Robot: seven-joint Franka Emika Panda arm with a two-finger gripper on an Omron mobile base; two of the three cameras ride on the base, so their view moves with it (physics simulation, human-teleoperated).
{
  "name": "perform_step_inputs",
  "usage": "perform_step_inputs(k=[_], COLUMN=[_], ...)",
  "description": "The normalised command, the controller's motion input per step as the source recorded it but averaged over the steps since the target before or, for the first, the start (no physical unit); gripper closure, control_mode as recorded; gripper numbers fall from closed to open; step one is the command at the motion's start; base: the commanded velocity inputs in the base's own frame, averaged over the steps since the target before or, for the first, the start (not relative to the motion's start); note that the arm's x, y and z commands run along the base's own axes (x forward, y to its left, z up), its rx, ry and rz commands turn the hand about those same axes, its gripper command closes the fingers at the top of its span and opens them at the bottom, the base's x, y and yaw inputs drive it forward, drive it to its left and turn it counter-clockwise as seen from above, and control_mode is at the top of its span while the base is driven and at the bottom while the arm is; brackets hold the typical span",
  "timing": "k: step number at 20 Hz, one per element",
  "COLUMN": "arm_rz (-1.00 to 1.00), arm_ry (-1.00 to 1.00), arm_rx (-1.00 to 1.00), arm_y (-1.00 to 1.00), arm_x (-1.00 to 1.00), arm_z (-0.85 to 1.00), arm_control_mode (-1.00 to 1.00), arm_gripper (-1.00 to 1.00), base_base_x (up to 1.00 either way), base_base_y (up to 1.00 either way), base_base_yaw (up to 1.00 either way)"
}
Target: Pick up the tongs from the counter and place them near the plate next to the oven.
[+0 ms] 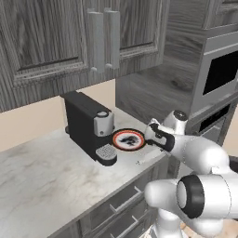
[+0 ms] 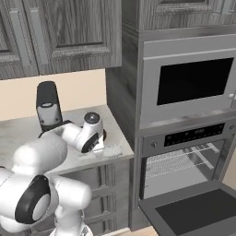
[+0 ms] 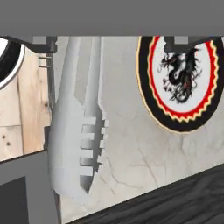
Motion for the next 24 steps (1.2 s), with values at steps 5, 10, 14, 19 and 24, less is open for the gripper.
perform_step_inputs(k=[5, 10, 14, 19, 24], arm_rz=[0.0, 0.0, 0.0, 0.0, 0.0], arm_ry=[-0.21, -0.08, -0.12, -0.13, -0.03], arm_rx=[0.0, 0.0, 0.0, 0.0, 0.0], arm_y=[0.02, 0.0, 0.0, -0.08, -0.23], arm_x=[0.15, -0.21, -0.97, -1.0, -0.99], arm_z=[0.95, 0.59, 0.37, 0.41, 0.69], arm_control_mode=[-1.0, -1.0, -1.0, -1.0, -1.0], arm_gripper=[-1.0, -1.0, -1.0, -1.0, -1.0], base_base_x=[0.0, 0.0, 0.0, 0.0, 0.0], base_base_y=[0.0, 0.0, 0.0, 0.0, 0.0], base_base_yaw=[0.0, 0.0, 0.0, 0.0, 0.0])
